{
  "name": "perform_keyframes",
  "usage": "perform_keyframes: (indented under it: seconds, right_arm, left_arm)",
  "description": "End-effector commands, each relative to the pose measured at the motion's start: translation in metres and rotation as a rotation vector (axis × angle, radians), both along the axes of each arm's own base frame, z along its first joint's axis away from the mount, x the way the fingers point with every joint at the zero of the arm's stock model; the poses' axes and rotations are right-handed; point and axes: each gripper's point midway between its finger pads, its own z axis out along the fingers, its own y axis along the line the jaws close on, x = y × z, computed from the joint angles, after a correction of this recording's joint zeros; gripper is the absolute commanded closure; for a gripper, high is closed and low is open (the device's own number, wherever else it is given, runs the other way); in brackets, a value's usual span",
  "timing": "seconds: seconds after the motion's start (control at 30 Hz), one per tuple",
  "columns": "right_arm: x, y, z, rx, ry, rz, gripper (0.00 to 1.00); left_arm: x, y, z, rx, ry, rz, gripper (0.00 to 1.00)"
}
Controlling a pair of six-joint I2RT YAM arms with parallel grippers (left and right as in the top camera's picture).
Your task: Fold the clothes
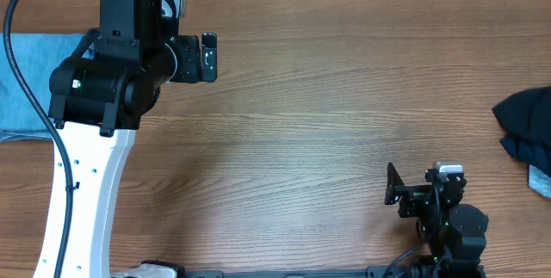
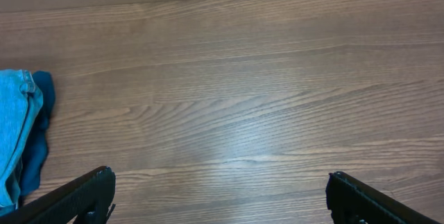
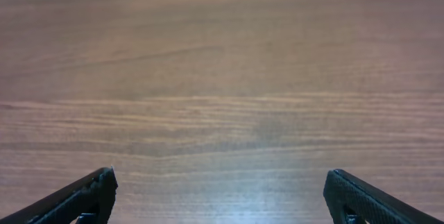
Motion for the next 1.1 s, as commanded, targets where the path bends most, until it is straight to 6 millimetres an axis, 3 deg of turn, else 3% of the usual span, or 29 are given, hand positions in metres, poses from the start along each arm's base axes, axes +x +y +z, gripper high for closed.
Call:
perform_keyframes:
  seconds: [0.0,1.07]
  right_arm:
    - [0.0006,0.001,-0.002,0.003,-0.007,0.006,0.0]
    - [0.0006,0.001,-0.002,0.003,-0.007,0.006,0.0]
  left_arm:
    - [0.0004,0.0003,-0.0017,0.013,0.003,-0.005,0.0]
    - [-0.0067,0.0063,0.0001,0.051,0.004,-0.006,0.0]
